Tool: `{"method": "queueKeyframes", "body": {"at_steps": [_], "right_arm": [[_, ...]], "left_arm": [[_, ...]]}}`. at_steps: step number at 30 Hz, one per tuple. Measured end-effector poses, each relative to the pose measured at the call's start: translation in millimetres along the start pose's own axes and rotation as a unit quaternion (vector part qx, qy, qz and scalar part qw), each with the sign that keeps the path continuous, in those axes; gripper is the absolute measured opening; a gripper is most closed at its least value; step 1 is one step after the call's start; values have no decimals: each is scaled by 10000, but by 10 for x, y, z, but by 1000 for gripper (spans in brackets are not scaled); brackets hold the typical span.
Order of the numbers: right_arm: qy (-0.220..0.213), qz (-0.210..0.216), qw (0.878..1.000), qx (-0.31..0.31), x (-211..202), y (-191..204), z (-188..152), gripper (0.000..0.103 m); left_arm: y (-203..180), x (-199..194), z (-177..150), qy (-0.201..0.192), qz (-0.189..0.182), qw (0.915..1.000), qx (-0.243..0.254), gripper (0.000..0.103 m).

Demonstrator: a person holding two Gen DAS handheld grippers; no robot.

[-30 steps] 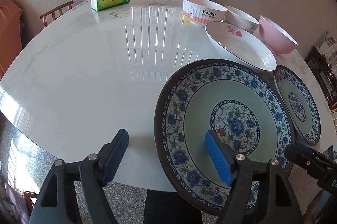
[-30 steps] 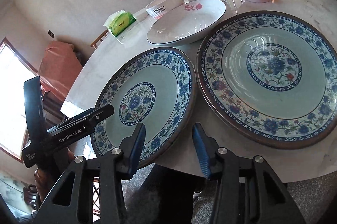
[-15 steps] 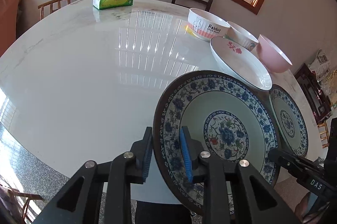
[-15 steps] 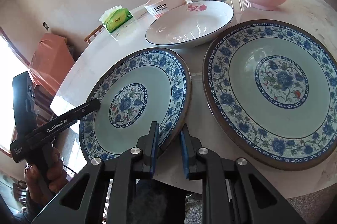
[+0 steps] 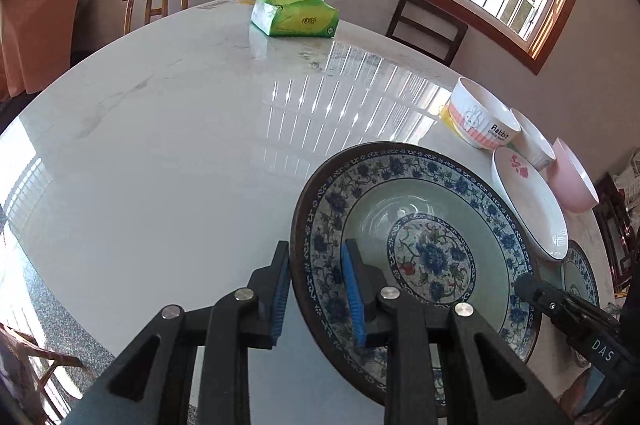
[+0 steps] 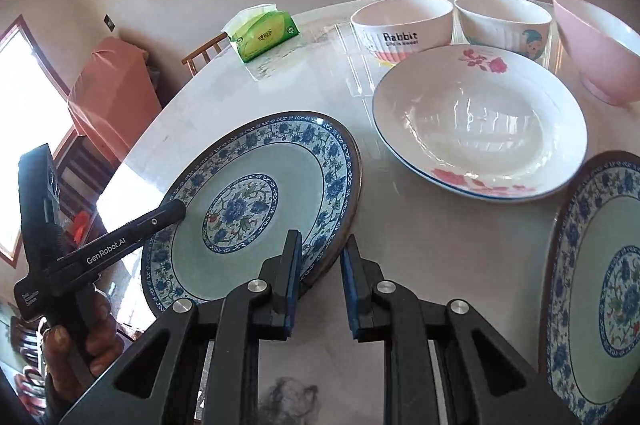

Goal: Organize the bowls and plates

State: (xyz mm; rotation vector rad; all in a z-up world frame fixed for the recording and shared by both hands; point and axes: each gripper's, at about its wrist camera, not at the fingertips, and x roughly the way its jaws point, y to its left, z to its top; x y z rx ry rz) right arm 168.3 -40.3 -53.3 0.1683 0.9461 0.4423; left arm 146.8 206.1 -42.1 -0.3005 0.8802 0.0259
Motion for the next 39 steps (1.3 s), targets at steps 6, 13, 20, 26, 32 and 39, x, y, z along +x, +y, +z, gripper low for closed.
{"method": "queueKeyframes", "body": {"at_steps": [6, 13, 20, 26, 32, 39], "right_arm": [[79, 44, 9999, -128, 232, 127, 104, 18], [-3, -140, 9993, -353, 229, 149, 52, 22], [-822, -289, 9952, -449, -510, -56, -51, 27], [-1241, -760, 9894, -11, -1495, -737, -451, 44], [-1149, -1509, 9795, 673, -2062, -1607, -865, 50], [-1114, -1091, 9784, 1357, -2139, -2290, -979, 50]], "left_arm": [[205, 74, 61, -86, 323, 9994, -18, 21], [112, -67, -47, -705, 1185, 9900, 300, 41], [-54, -540, -228, -1131, 1273, 9848, 352, 70], [-700, -800, -479, -644, -711, 9949, 306, 85], [-1735, -461, -726, 283, -2006, 9737, 1045, 85], [-2368, 70, -768, 915, -2326, 9640, 911, 85]]}}
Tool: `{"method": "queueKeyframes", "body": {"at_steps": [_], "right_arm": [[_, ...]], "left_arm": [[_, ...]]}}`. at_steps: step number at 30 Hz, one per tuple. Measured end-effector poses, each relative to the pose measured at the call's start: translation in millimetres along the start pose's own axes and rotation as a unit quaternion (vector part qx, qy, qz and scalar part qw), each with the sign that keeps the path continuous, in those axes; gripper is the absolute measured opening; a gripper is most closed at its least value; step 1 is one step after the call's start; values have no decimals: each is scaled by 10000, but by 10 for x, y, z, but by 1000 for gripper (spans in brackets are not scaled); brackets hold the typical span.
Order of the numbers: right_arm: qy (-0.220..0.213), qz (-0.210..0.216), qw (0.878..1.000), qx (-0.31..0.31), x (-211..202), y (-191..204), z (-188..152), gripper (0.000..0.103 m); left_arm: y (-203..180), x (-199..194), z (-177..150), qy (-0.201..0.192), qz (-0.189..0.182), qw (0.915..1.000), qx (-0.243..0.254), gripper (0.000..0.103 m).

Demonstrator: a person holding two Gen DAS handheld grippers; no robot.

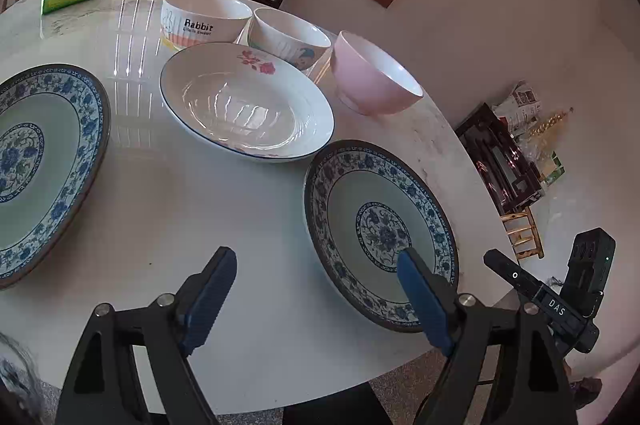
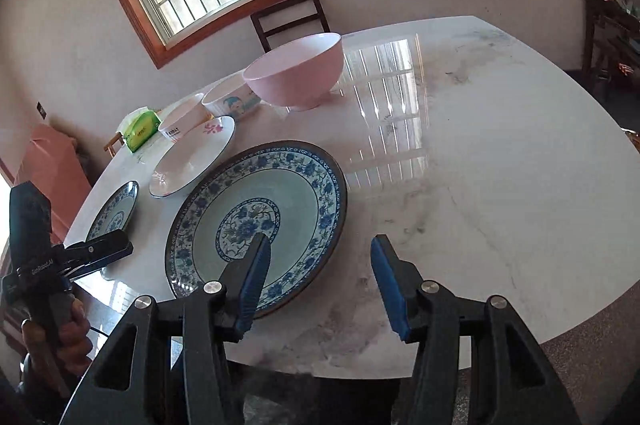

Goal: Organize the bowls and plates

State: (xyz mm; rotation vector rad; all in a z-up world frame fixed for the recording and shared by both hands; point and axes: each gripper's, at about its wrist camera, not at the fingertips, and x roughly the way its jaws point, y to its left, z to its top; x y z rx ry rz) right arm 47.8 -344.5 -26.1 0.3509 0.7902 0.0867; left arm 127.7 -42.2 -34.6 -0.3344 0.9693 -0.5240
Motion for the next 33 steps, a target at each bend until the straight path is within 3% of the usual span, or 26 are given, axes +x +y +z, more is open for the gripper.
{"method": "queueKeyframes", "body": {"at_steps": [13, 20, 24, 25, 26, 29, 33], "right_arm": [[402, 347, 9984, 197, 508, -185, 175, 48], [604, 409, 9973, 120, 655, -169, 197, 38], [697, 407, 9967, 112, 699, -146, 200, 26], [724, 388, 9966, 96, 710, -144, 200, 23], [712, 354, 9968, 104, 714, -143, 196, 19], [673, 304, 9971, 159, 705, -158, 193, 17], [573, 240, 9975, 348, 626, -241, 150, 16]], "left_arm": [[-37, 365, 143, 373, 163, 9991, -90, 85], [-40, 465, 150, 435, 139, 9989, -70, 84], [-122, 504, 136, 467, 229, 9985, 147, 84], [-150, 509, 124, 476, 250, 9983, 208, 76], [-177, 528, 115, 517, 252, 9980, 266, 53], [-231, 557, 85, 489, 699, 9953, 464, 25], [-160, 549, 44, 533, 415, 9974, 253, 19]]}}
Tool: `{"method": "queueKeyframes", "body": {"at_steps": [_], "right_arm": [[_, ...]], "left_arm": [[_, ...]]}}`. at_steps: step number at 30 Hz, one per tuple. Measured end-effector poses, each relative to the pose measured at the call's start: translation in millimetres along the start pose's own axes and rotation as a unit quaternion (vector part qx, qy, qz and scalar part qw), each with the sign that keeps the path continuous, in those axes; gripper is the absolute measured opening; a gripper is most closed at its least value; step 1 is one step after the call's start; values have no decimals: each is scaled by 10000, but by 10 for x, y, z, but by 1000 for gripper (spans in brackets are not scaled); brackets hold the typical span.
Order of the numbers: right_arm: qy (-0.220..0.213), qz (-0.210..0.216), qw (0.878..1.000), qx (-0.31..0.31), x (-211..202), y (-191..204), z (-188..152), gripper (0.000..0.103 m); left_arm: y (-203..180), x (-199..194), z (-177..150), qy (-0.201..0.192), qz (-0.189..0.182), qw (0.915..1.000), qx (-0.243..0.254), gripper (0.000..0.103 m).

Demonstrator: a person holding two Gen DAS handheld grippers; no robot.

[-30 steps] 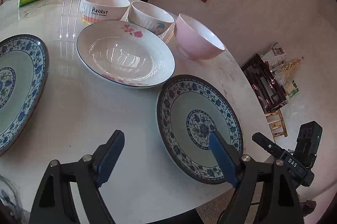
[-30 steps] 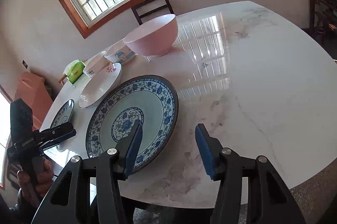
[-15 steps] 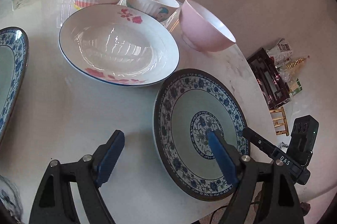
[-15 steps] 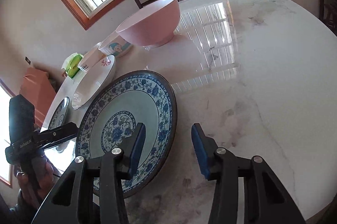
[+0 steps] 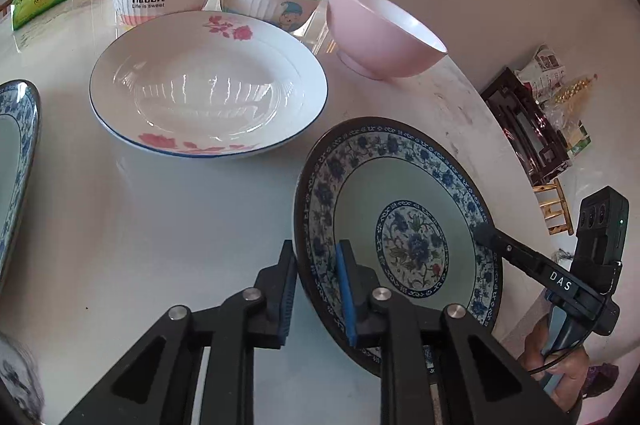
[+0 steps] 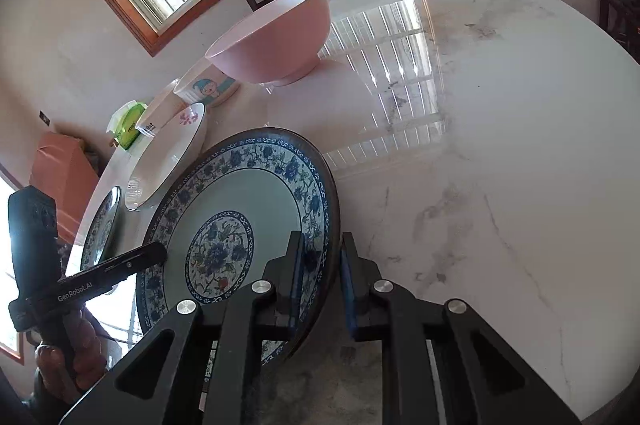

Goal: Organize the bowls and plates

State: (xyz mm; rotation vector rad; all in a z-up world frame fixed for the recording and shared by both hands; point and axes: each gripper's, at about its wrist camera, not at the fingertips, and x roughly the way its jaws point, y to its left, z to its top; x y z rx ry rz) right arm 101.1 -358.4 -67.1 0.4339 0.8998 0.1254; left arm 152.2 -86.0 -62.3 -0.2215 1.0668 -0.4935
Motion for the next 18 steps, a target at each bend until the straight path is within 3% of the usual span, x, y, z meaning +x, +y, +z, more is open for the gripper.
{"method": "queueKeyframes", "body": {"at_steps": [10, 18], "right_arm": [[-227, 129, 9996, -47, -425, 244, -291, 15], [-11, 563, 9972, -482, -278, 852, -365, 15]], "left_arm": [[40, -386, -257, -314, -79, 9994, -100, 20], [481, -971, -466, -764, 267, 9957, -458, 19]]}}
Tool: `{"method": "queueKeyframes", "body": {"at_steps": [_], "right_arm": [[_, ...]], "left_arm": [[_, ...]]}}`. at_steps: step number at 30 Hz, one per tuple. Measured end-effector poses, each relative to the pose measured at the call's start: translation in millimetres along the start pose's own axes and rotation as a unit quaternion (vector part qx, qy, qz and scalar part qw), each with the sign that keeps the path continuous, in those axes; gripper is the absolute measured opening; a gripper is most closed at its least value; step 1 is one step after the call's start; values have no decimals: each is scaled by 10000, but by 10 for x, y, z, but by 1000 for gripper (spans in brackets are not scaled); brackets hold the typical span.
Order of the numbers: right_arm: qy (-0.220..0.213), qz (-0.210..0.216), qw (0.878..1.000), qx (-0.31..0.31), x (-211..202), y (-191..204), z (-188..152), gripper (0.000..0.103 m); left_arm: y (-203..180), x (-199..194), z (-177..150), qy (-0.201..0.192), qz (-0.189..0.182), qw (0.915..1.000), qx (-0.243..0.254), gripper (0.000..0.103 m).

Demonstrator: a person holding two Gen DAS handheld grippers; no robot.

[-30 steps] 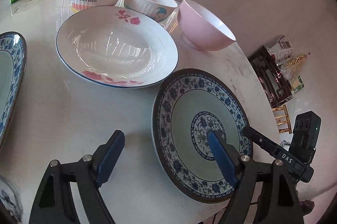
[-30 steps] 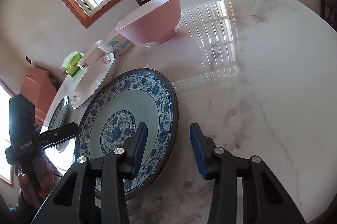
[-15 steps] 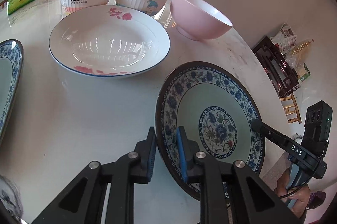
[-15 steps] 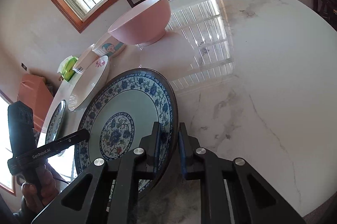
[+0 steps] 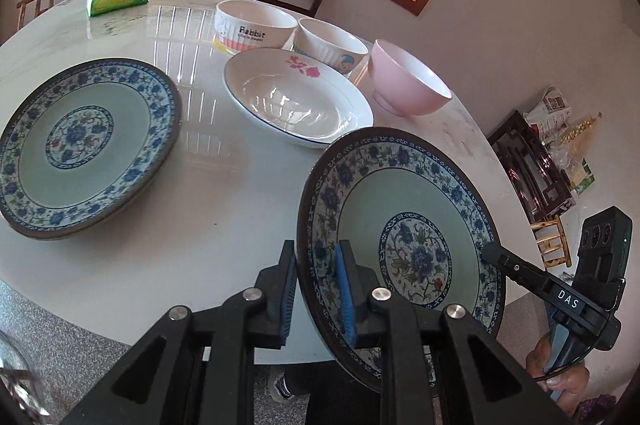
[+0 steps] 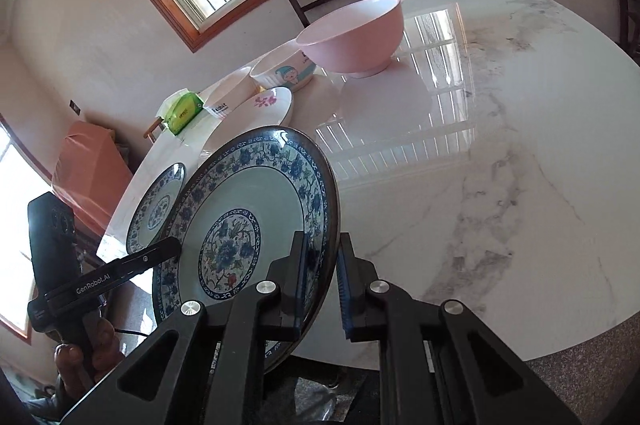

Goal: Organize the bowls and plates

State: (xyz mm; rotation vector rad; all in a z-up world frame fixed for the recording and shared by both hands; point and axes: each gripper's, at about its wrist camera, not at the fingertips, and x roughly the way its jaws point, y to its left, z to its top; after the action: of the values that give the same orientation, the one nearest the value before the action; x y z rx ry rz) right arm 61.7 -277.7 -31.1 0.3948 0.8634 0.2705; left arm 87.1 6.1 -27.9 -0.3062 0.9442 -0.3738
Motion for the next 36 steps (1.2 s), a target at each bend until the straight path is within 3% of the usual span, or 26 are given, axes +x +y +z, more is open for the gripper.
{"method": "queueKeyframes", "body": {"at_steps": [11, 18, 27, 36], "right_arm": [[495, 628, 9949, -617, 824, 1096, 206, 15], [677, 718, 9903, -982, 1308, 1663, 358, 15], [825, 656, 9874, -1176, 1776, 1963, 456, 15], [828, 544, 9860, -1339, 1942, 2057, 447, 16]], "left_arm": [[1043, -679, 181, -594, 678, 9933, -719, 19], [1603, -805, 394, -824, 946, 9859, -1111, 19], [2098, -724, 591, -926, 1129, 9795, -1386, 20], [2245, -633, 674, -988, 1268, 9771, -1393, 20]]}}
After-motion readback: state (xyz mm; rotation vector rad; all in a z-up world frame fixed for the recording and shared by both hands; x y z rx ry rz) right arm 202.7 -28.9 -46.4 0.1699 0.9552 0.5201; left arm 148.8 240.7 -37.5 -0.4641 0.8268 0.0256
